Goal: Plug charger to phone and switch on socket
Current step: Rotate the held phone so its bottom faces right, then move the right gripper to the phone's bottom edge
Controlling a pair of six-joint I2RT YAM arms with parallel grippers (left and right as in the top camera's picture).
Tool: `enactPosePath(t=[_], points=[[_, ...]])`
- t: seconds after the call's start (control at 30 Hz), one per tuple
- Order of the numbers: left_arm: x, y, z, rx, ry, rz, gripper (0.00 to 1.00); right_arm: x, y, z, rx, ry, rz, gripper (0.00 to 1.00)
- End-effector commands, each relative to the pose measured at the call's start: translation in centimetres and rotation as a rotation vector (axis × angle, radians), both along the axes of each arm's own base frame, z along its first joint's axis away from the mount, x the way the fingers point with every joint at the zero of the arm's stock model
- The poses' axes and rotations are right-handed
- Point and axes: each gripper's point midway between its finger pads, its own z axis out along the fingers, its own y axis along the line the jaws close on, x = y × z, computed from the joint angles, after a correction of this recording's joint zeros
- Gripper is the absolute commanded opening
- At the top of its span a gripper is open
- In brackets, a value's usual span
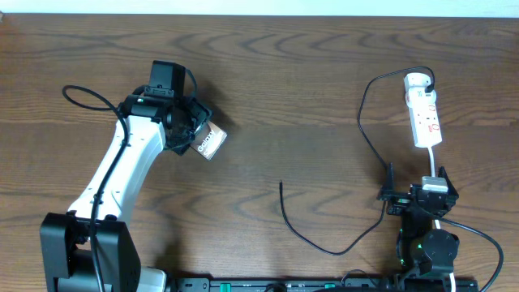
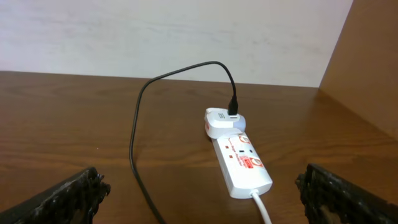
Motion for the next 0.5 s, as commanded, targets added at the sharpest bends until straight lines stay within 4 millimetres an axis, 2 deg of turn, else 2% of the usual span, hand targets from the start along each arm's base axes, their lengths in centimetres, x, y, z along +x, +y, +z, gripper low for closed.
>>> enactPosePath(t=[0.0,0.1,0.2,0.3,0.47], points=[[0.8,0.0,1.9,0.006,-0.059,-0.013,0.07,0.1,0.8,0.0,-0.012,-0.001,0.040,0.99],[0.8,-0.2,1.9,-0.006,-0.058,-0.018,0.07,0.2,3.0,0.2,0.054,-0.013,0.168,0.99],[0.8,-0.4,1.9,-0.015,-0.057,-0.021,0.07,-0.1,5.3,0.3,0.207,-0.010,0.288,0.99],[0.8,-0.4,1.9,-0.015,-0.057,-0.021,0.07,-0.2,6.1,0.5,0.358,0.003,0.325,0.99],[0.8,-0.4,2.0,-0.019,-0.059,-0.012,0.07,-0.2,7.2,2.5,0.370,0.035,0.387,0.99]])
